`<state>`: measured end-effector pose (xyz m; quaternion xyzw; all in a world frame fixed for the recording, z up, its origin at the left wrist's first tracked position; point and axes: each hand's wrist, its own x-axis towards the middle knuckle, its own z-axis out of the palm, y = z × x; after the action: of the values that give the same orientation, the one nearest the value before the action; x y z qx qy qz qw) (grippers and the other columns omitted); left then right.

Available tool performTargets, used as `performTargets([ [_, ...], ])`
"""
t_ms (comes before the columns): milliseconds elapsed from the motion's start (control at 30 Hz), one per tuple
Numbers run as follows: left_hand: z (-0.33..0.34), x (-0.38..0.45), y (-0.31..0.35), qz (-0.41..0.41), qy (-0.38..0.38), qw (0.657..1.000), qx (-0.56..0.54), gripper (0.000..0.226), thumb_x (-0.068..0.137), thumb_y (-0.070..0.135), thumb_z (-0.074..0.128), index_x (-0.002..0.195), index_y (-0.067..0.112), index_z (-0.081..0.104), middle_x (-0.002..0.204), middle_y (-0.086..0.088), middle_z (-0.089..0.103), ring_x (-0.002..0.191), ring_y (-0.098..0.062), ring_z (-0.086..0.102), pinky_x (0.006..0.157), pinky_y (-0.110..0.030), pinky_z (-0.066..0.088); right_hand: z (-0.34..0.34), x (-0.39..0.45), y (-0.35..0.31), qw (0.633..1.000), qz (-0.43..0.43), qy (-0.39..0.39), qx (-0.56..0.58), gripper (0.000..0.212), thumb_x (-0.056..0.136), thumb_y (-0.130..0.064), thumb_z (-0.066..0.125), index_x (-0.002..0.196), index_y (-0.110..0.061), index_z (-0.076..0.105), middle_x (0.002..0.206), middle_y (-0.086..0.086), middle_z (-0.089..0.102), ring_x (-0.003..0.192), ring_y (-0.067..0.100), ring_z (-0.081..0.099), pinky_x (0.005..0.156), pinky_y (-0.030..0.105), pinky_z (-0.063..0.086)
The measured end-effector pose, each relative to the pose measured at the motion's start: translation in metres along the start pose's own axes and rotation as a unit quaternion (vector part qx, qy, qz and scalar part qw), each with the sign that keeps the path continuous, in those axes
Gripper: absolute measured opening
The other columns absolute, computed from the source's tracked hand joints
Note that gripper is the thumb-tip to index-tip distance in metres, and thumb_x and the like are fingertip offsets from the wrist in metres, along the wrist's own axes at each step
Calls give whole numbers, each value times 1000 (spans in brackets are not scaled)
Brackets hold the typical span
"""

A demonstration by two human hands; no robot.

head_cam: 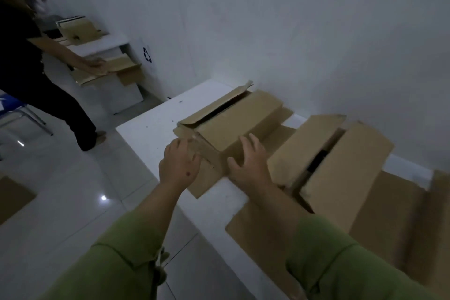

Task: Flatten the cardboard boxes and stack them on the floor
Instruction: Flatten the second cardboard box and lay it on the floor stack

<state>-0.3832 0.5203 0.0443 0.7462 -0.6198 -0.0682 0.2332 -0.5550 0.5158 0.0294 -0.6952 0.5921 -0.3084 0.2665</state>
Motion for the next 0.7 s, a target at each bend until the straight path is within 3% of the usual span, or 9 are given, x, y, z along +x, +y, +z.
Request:
performTargets([
  [133,16,61,-30,-12,-14,1000,-25,40,90,25,52,129,15,45,136,-9,45,124,-27,42,94,-43,42,29,48,-2,1000,20,0,-3,65,89,-33,53,146,-18,26,156,8,14,144,25,11,118,41,15],
  [300,41,158,-58,59,-29,997,-39,44,89,31,54,127,12,48,133,-11,48,121,-30,45,92,-45,44,65,104,10,994,107,24,-17,72,88,-37,54,148,-18,19,158,6,4,145,24,5,119,39,13],
  [433,66,223,-78,111,-144,977,-110,53,85,38,58,129,11,46,134,-11,46,122,-29,44,101,-45,40,99,143,7,974,212,86,10,73,89,-37,53,148,-17,15,158,2,-2,143,27,-3,117,39,13],
  [533,84,245,-97,162,-205,961,-91,72,72,62,41,128,17,47,133,-8,47,123,-28,44,104,-46,37,123,167,-1,948,271,169,0,68,86,-37,55,144,-17,25,156,1,8,141,28,0,116,41,15],
  [700,95,263,-130,273,-183,944,-29,80,72,69,21,135,24,40,143,-3,39,130,-27,35,105,-45,31,148,191,-13,919,308,238,-55,60,85,-36,57,139,-19,36,155,3,19,141,27,8,116,38,15],
])
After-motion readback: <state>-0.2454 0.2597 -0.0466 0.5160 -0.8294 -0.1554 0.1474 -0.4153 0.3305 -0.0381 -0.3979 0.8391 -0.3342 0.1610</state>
